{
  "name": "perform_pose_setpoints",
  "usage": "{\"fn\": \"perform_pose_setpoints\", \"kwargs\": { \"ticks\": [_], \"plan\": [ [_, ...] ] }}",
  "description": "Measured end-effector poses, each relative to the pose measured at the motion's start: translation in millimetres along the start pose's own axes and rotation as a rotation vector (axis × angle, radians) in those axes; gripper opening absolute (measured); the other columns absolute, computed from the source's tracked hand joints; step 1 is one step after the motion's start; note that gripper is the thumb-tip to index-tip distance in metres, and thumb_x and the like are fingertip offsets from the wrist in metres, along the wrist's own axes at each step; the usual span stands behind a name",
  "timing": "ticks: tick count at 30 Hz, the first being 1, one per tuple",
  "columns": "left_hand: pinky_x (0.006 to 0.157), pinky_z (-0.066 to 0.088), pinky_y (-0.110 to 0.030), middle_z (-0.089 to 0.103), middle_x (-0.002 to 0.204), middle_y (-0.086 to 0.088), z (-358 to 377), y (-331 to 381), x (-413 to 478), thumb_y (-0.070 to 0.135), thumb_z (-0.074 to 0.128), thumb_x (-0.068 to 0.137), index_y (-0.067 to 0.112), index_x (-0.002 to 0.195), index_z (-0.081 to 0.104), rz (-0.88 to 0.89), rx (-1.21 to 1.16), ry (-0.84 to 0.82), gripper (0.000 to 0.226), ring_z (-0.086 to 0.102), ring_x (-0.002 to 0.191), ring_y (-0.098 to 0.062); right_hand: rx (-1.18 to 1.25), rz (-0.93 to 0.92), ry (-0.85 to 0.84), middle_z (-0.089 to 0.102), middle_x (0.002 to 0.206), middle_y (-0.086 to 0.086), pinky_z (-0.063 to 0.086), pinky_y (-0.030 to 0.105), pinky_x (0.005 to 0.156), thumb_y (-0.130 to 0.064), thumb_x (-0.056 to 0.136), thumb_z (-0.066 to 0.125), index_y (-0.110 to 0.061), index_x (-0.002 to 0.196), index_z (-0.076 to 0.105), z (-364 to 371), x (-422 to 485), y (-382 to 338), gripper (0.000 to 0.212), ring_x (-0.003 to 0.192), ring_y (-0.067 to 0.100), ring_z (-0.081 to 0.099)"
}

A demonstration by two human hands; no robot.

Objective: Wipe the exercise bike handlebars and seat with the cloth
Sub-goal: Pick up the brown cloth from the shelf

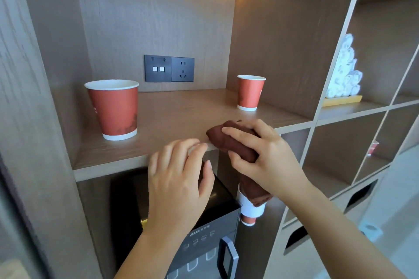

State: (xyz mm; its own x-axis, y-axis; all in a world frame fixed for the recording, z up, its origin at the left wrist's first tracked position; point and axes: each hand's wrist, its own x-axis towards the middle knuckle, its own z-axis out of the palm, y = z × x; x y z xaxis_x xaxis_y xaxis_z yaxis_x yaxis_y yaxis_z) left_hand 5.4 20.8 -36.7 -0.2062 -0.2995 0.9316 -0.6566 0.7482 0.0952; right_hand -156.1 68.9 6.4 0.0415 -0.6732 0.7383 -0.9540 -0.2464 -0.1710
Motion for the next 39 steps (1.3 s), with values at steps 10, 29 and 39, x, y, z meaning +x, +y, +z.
{"fn": "perform_pose_setpoints", "kwargs": {
  "ticks": [10, 29, 39],
  "plan": [
    [0.084, 0.038, -0.034, 0.066, 0.101, -0.010, 16.2, 36.8, -45.0, 0.023, 0.045, 0.085, 0.006, 0.100, 0.066, 0.004, -0.159, -0.159, 0.031, 0.058, 0.094, -0.027, 0.024, 0.216, 0.044, 0.064, 0.106, 0.002, 0.055, 0.037, 0.077, -0.025, 0.076, 0.060, -0.023, 0.112, 0.065, -0.1, -82.1, 1.8, 0.036, 0.091, 0.022, 0.062],
    [0.082, 0.040, -0.034, 0.066, 0.099, -0.011, 34.0, 209.9, -150.3, 0.024, 0.046, 0.085, 0.004, 0.099, 0.064, 0.300, -0.672, -0.590, 0.030, 0.060, 0.093, -0.029, -0.342, 0.847, 0.097, 0.066, 0.103, 0.006, 0.053, 0.031, 0.071, -0.021, 0.072, 0.062, -0.019, 0.106, 0.068, -97.0, -310.3, 9.2, 0.035, 0.085, 0.027, 0.063],
    [0.081, 0.044, -0.038, 0.065, 0.103, -0.011, -30.2, 359.4, -188.3, 0.023, 0.046, 0.085, 0.004, 0.103, 0.063, 0.524, -0.946, -0.736, 0.031, 0.059, 0.095, -0.029, -0.461, 1.186, 0.335, 0.065, 0.108, 0.002, 0.052, 0.040, 0.078, -0.010, 0.074, 0.069, -0.020, 0.108, 0.067, -215.6, -437.4, -48.3, 0.036, 0.095, 0.027, 0.061]
  ]
}}
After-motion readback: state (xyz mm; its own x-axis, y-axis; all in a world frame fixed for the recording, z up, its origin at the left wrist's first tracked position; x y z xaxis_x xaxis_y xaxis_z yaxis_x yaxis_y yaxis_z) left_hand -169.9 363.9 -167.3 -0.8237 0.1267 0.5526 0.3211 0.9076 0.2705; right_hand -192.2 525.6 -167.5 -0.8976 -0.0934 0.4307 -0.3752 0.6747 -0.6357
